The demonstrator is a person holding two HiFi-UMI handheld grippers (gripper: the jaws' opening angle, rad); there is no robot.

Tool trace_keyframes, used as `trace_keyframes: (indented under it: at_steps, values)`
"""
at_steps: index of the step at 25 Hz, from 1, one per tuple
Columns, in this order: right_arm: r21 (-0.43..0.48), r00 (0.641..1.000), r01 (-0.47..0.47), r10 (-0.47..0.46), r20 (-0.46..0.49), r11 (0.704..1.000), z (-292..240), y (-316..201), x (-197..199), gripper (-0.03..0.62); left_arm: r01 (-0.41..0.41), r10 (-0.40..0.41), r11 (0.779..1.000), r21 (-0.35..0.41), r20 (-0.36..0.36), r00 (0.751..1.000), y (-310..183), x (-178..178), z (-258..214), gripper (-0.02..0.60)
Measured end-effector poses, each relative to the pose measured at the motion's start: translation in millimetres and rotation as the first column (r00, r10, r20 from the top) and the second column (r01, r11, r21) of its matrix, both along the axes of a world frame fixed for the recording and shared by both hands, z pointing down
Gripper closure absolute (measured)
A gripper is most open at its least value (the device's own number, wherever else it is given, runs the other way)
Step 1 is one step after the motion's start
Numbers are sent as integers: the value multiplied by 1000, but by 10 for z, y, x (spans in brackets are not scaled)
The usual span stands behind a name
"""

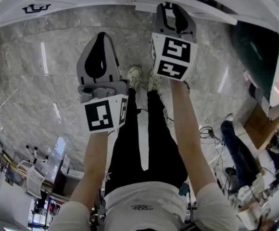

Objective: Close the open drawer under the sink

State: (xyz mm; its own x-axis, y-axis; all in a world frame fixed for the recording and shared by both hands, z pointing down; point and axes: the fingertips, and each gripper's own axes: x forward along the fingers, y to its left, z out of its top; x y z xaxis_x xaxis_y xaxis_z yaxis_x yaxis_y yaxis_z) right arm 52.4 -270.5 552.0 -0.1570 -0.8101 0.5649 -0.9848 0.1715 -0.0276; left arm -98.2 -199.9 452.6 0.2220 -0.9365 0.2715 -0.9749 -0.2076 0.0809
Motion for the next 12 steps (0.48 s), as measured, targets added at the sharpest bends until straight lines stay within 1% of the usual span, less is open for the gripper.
trace_keyframes:
  at_steps: [4, 8, 12]
  values:
    - [-3, 1000, 1, -1, -7, 1000, 25, -7, 16, 456, -7, 7, 1000, 1, -2, 1000, 33, 29, 18, 563]
    - [6, 1000, 2, -1, -2, 1000, 6, -34, -21, 456, -13, 13, 1000, -5, 14, 1000, 62, 7, 33, 563]
    - [5, 1000, 4, -4, -4, 1000, 15, -74, 10, 456, -4, 4, 1000, 2, 4, 1000, 34, 18, 18, 563]
